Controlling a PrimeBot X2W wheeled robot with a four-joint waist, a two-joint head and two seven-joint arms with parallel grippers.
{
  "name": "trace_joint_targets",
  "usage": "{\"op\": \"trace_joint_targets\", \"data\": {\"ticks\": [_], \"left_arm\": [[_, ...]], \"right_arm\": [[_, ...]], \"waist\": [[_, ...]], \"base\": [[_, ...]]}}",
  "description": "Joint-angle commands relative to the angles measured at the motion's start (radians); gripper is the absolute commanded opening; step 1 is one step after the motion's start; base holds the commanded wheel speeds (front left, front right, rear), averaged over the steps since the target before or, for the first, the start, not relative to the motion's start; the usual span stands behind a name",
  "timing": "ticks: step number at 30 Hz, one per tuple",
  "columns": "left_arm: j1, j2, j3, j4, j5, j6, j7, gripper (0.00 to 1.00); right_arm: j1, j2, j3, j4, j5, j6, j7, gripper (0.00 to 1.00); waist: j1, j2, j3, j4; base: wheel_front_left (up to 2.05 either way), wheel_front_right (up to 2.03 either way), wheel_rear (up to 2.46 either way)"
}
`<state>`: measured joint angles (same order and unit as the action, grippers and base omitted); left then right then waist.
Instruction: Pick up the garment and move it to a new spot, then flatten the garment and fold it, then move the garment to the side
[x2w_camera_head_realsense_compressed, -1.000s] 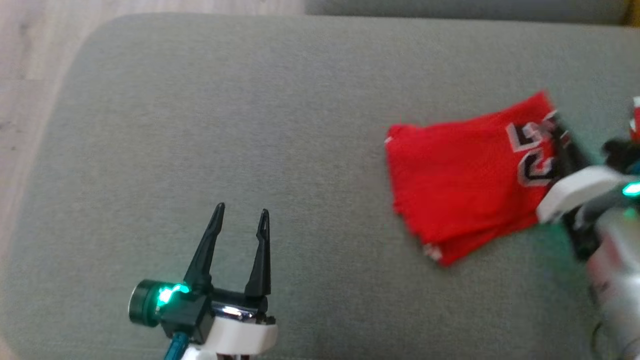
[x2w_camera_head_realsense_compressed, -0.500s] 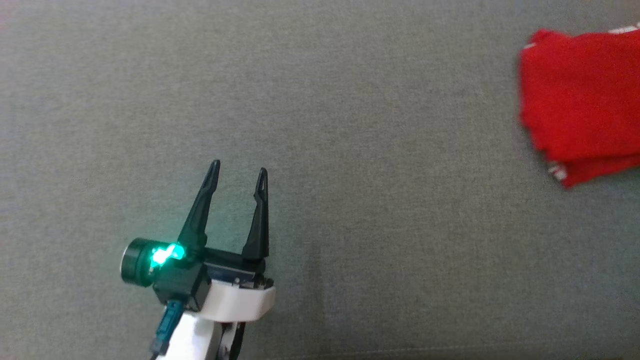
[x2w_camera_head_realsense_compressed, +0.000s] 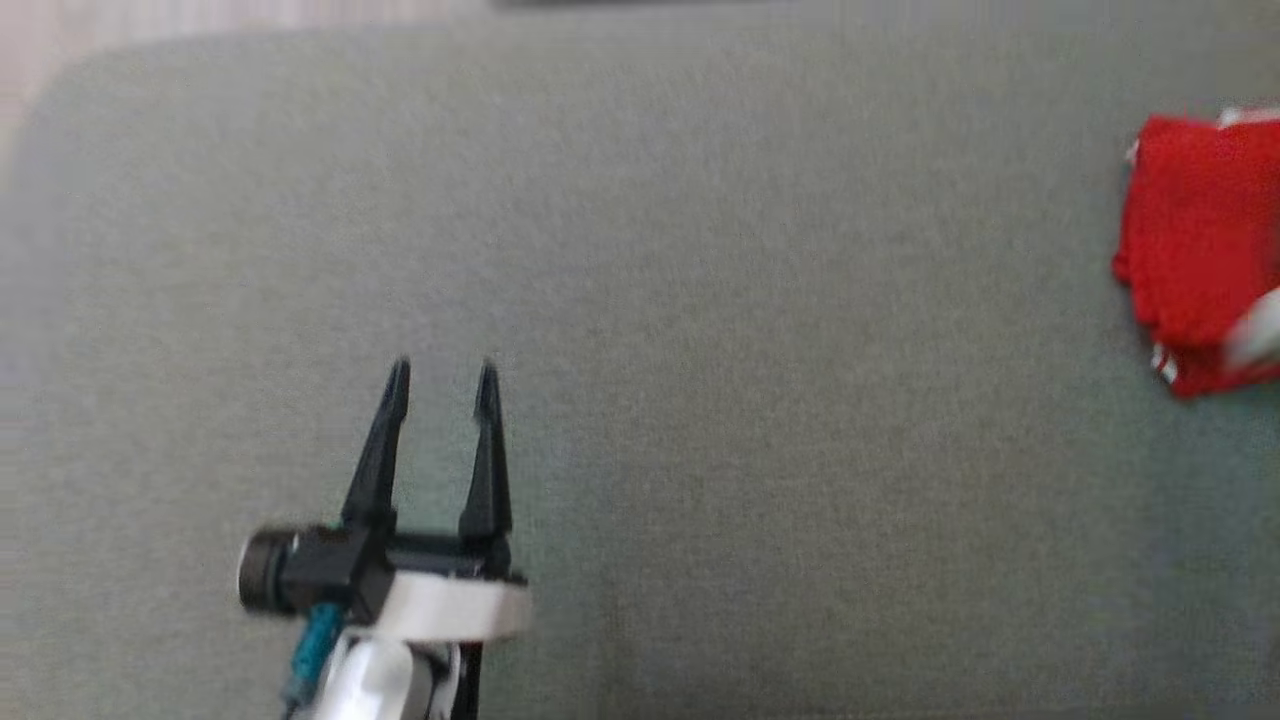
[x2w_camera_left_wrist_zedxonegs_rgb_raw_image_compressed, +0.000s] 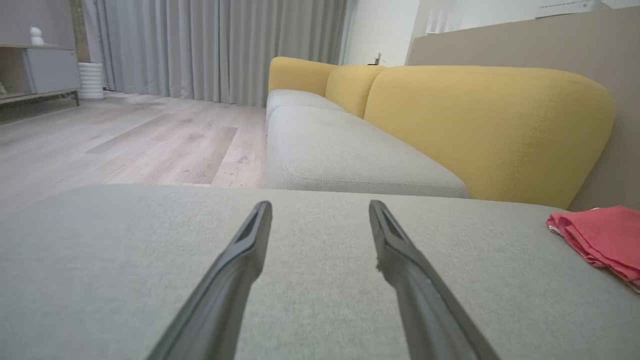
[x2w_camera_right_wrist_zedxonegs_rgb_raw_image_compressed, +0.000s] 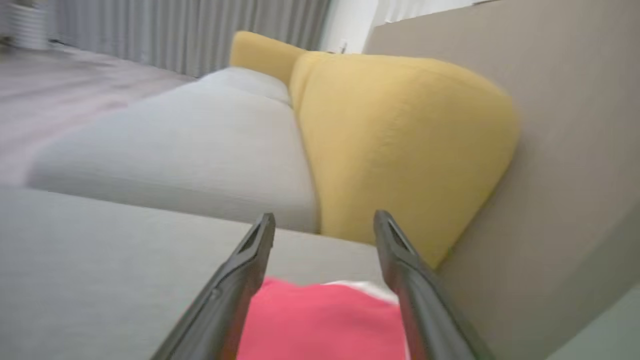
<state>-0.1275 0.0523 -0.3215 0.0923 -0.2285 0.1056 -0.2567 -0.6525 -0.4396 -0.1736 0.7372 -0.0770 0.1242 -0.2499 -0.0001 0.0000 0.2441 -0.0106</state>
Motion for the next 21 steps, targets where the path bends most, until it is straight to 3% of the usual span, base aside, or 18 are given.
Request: {"op": "trace_joint_targets", "data": {"ticks": [1, 5, 9, 16, 21], "left_arm": [[0.022, -0.002, 0.033, -0.010, -0.011, 0.000, -0.005, 1.00], [0.080, -0.002, 0.031, 0.033, 0.012, 0.002, -0.005, 1.00], [0.130, -0.002, 0.034, 0.043, 0.014, 0.002, -0.005, 1.00], [0.229, -0.002, 0.056, 0.034, 0.043, 0.012, -0.005, 1.00], [0.256, -0.002, 0.069, 0.039, 0.054, 0.009, -0.005, 1.00]], "right_arm": [[0.109, 0.053, 0.027, -0.075, 0.001, 0.007, -0.011, 1.00], [0.331, 0.208, 0.117, -0.232, 0.052, 0.007, -0.012, 1.00], [0.525, 0.291, 0.195, -0.383, 0.150, 0.007, -0.012, 1.00], [0.766, 0.370, 0.228, -0.556, 0.181, 0.007, -0.012, 1.00], [0.846, 0.385, 0.238, -0.585, 0.168, 0.007, -0.012, 1.00]], "waist": [[0.0001, 0.0000, -0.115, 0.022], [0.0001, 0.0000, -0.248, 0.044], [0.0001, 0.0000, -0.328, 0.069], [0.0001, 0.0000, -0.417, 0.082], [0.0001, 0.0000, -0.441, 0.094]], "base": [[0.00, 0.00, 0.00], [0.00, 0.00, 0.00], [0.00, 0.00, 0.00], [0.00, 0.00, 0.00], [0.00, 0.00, 0.00]]}}
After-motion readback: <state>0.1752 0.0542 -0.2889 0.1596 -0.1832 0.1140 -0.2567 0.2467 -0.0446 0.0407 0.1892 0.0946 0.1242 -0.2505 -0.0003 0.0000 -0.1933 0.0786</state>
